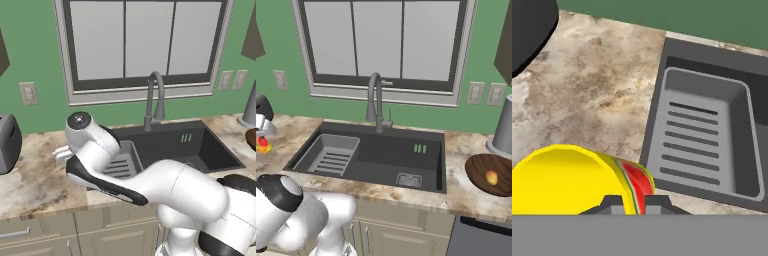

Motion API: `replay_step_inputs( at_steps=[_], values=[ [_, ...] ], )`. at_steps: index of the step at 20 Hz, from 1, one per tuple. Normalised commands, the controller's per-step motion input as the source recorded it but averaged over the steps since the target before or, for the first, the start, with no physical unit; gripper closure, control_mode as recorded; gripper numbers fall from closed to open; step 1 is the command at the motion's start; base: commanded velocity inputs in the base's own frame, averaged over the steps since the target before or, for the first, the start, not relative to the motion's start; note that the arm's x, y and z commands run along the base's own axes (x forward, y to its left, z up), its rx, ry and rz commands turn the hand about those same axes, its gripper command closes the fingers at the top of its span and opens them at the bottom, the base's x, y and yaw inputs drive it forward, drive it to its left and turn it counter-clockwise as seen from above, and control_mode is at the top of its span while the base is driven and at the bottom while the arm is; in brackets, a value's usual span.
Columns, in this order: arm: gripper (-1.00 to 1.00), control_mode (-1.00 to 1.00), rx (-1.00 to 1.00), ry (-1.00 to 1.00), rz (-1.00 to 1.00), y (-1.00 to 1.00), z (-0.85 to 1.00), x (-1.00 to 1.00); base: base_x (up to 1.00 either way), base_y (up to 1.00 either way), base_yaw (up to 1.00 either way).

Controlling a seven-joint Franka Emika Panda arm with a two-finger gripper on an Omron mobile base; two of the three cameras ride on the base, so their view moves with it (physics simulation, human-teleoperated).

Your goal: Move the cup from next to the sink to the open cabinet. Then, move the bowl with the mango to the fridge to clear the area for faucet cleaning.

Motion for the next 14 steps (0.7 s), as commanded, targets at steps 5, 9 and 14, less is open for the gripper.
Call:
replay_step_inputs(
  at_steps=[5, 9, 14],
  values=[
    [1.0, -1.0, 0.07, -0.29, 0.0, -1.0, 0.44, -0.68, 0.0, 0.0, 0.0],
    [1.0, -1.0, 0.21, -0.15, 0.0, -1.0, 0.69, -0.42, 0.0, 0.0, 0.0],
    [1.0, -1.0, 0.32, 0.0, 0.0, -1.0, 0.88, -0.09, 0.0, 0.0, 0.0]
  ],
)
